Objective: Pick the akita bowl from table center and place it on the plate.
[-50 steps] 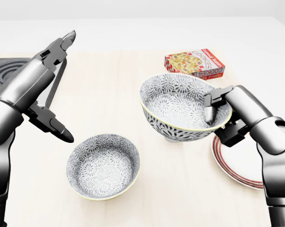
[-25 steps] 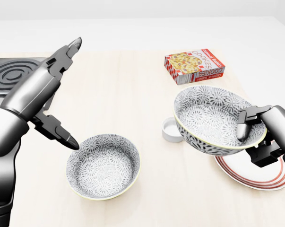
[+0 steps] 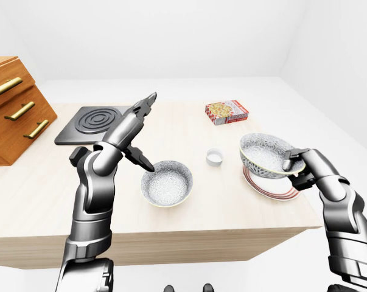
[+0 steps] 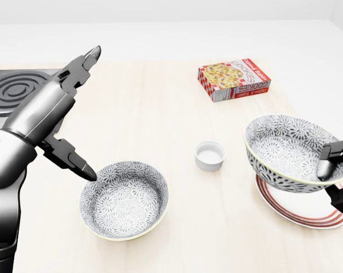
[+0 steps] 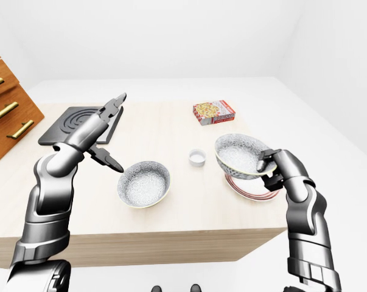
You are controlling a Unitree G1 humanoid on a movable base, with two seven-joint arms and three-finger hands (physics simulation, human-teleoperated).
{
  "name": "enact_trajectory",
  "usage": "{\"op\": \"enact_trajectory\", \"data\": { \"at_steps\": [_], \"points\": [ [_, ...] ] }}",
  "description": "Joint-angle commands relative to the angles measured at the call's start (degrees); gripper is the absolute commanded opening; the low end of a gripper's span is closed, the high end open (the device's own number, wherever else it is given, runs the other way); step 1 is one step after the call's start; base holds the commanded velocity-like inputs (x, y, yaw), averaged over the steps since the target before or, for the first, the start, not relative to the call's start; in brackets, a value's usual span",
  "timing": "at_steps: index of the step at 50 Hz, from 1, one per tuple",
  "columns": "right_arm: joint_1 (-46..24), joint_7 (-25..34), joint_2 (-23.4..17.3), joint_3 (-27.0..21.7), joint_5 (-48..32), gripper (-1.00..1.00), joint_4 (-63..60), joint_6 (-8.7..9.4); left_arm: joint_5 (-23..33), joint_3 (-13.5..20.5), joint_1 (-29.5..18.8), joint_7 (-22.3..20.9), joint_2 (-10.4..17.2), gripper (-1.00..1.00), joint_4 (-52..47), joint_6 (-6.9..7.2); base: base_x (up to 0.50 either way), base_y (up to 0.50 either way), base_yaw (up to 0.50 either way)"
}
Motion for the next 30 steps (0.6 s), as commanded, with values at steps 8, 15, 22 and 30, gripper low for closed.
{"op": "enact_trajectory", "data": {
  "at_steps": [8,15,22,30],
  "points": [
    [-5.65,-9.36,-4.34,1.13,5.13,-1.00,13.62,0.00,-0.12,-0.02,-0.89,-0.39,0.21,1.00,0.60,0.00,0.00,0.00,0.00],
    [-7.24,-11.67,-5.53,2.16,5.22,-1.00,18.55,-1.36,-0.21,-0.11,-1.35,-0.17,0.33,1.00,1.83,0.00,0.00,0.00,0.00],
    [-8.46,-15.08,-6.58,3.21,4.99,-1.00,25.28,-4.33,-0.07,-0.20,-1.00,-0.29,0.23,1.00,1.80,0.00,0.00,0.00,0.00],
    [-11.52,-18.30,-7.17,5.26,4.75,-1.00,31.99,-6.66,-0.08,-0.24,-1.14,-0.27,0.12,1.00,2.18,0.00,0.00,0.00,0.00]
  ]
}}
